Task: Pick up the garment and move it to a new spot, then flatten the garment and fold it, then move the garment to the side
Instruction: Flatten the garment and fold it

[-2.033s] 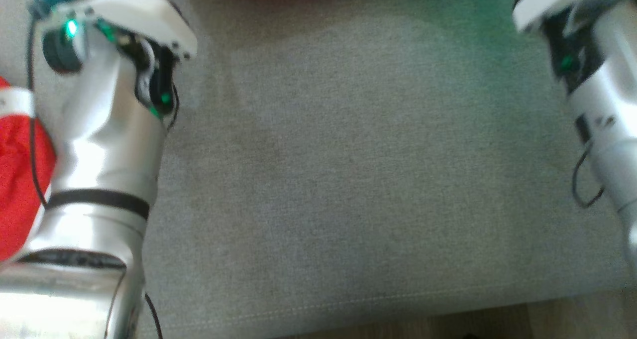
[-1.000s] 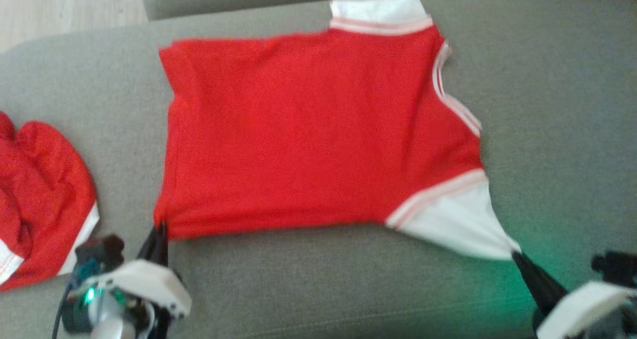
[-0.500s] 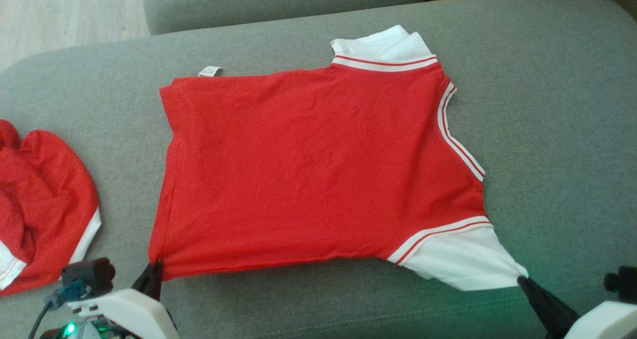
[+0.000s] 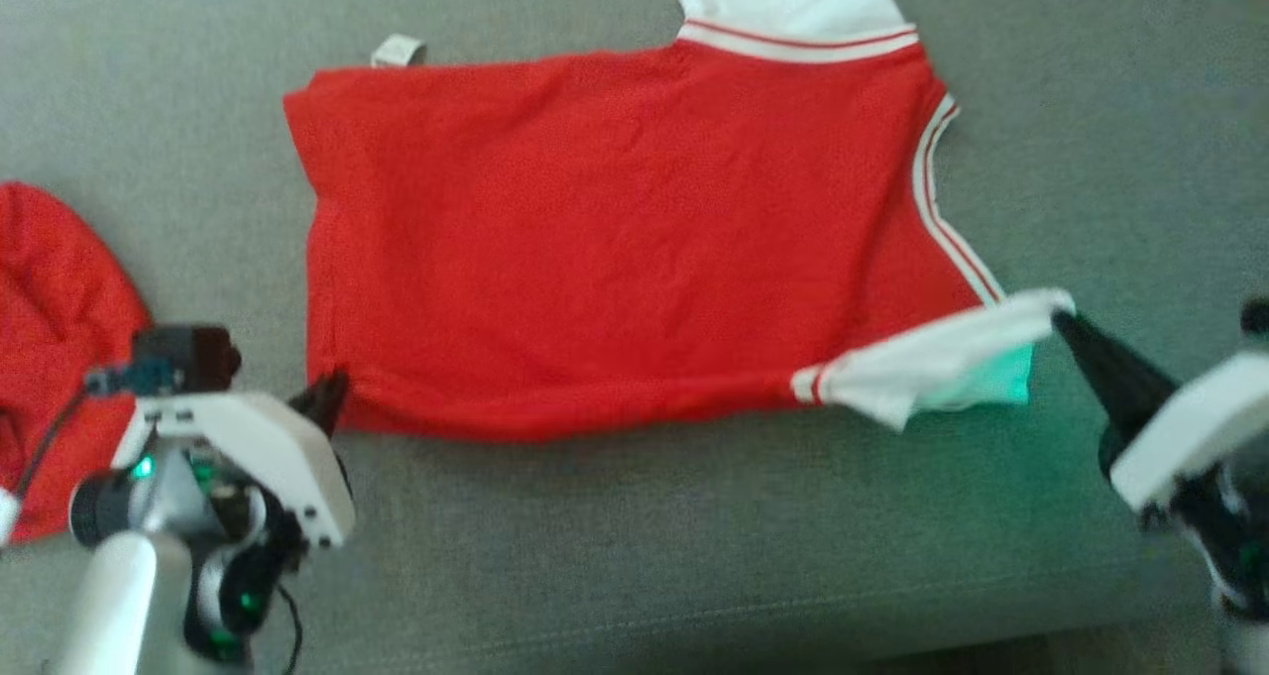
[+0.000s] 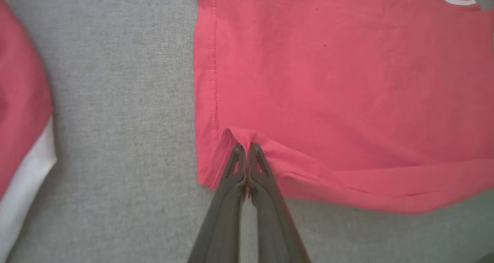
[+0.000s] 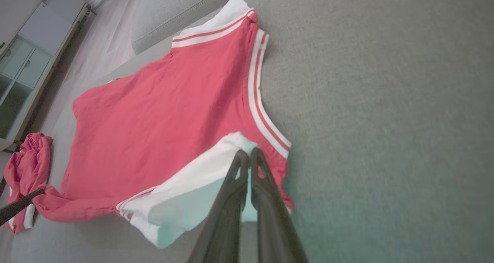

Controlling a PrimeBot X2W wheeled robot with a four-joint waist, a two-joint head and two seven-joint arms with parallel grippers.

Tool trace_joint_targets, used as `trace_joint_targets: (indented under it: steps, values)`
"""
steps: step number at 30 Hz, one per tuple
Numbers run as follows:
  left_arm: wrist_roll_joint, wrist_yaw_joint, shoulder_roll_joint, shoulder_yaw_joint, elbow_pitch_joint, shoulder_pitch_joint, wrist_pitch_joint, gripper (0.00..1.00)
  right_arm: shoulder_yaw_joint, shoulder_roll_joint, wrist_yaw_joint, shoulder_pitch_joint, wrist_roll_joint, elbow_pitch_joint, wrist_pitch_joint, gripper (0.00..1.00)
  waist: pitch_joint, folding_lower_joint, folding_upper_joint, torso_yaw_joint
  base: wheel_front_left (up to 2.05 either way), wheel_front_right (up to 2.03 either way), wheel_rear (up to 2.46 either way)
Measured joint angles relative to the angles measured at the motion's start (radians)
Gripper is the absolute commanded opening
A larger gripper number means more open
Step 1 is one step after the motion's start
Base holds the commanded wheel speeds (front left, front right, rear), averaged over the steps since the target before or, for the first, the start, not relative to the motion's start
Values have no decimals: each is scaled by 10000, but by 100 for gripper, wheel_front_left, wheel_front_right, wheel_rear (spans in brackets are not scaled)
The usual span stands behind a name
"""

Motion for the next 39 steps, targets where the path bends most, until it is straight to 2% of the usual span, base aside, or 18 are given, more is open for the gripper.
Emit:
trace_joint_targets:
  steps: [6, 11, 12, 13, 14, 18, 21, 26, 29, 32, 39]
  values:
    - [-341, -148, 27, 50, 727, -1043, 209, 0, 476, -326, 0, -1661, 224, 1185, -192, 0, 623, 0, 0, 92, 0, 0, 0]
    - [-596, -293, 25, 140, 1448, -1995, 127, 1, 940, -614, 0, -2818, 585, 2399, -803, 0, 1003, 0, 0, 197, 0, 0, 0]
    - [-642, -328, 13, 144, 1590, -2146, 58, 32, 1041, -658, 0, -2993, 662, 2568, -1049, 0, 1043, 0, 0, 218, 0, 0, 0]
    - [-771, -470, -59, 176, 1839, -2343, -155, 72, 1267, -759, 0, -3312, 779, 2897, -1452, 2, 1102, 0, 0, 251, 0, 0, 0]
    - [-798, -472, -107, 184, 1987, -2392, -261, 100, 1398, -800, 0, -3420, 805, 3068, -1628, 100, 1118, 0, 0, 265, 0, 0, 0]
    - [-723, -454, -334, 303, 2424, -2393, -1248, 100, 1914, -848, 0, -3498, 951, 3405, -2786, 100, 1148, 0, 0, 302, 0, 0, 0]
    - [-230, -247, -541, 410, 2451, -2383, -2771, 100, 2320, -1053, 0, -3487, 681, 3459, -4146, 100, 1100, 0, 0, 301, 0, 0, 0]
    - [920, 272, -940, 297, 2406, -2028, -5453, 100, 2589, -1127, 0, -3033, -571, 3327, -6863, 100, 922, 0, 0, 295, 0, 0, 0]
    - [1513, 535, -1083, 56, 2272, -1660, -6757, 100, 2577, -1112, 0, -2509, -1528, 3158, -8013, 100, 737, 0, 0, 278, 0, 0, 0]
    - [1944, 704, -1166, -159, 2197, -1340, -7557, 100, 2410, -1055, 0, -2059, -2209, 2836, -8638, 100, 500, 0, 0, 255, 0, 0, 0]
    - [2441, 974, -1221, -460, 1743, -365, -8048, 100, 2105, -562, 0, -668, -3037, 1971, -8750, 100, -142, 0, 0, 198, 0, 0, 0]
